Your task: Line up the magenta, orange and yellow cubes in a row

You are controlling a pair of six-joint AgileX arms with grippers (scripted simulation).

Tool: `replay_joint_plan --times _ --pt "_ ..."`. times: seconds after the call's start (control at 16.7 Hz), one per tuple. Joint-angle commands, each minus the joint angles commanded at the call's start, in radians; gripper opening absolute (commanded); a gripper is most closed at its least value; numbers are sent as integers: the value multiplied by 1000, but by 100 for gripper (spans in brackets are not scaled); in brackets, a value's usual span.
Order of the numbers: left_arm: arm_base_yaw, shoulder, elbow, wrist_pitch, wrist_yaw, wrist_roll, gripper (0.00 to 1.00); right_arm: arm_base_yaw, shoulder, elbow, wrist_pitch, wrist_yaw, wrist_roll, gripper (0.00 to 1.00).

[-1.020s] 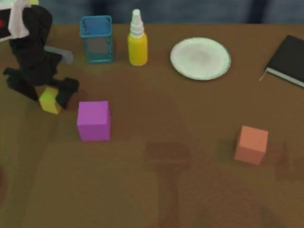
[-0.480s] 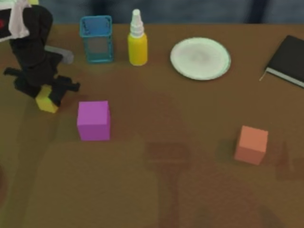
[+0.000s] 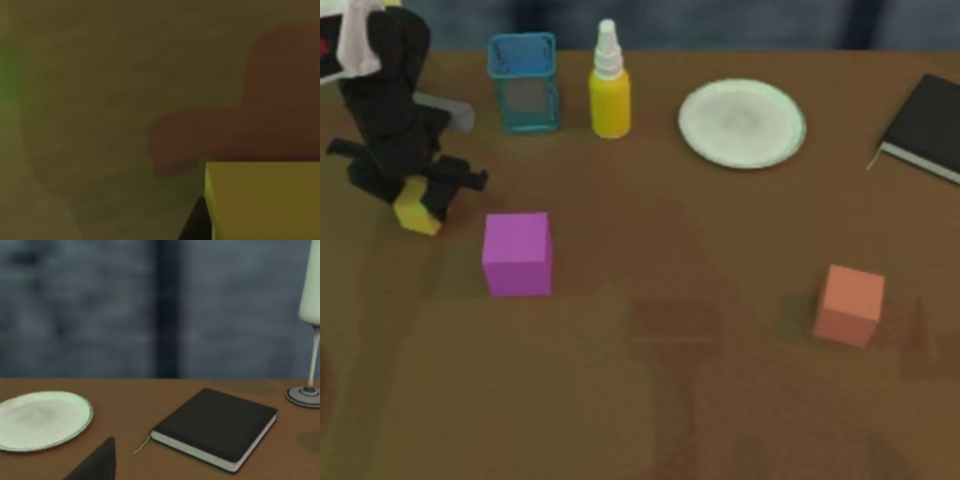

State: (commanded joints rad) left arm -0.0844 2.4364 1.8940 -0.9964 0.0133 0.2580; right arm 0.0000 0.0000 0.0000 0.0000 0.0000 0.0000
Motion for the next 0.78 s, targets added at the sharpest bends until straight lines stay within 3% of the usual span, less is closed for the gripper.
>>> replay_joint_plan --times 0.36,0.78 --pt "16 -53 130 -193 -1 -2 0 0 0 0 0 0 0 100" --pt "0 -59 148 -211 -2 -13 0 0 0 0 0 0 0 100"
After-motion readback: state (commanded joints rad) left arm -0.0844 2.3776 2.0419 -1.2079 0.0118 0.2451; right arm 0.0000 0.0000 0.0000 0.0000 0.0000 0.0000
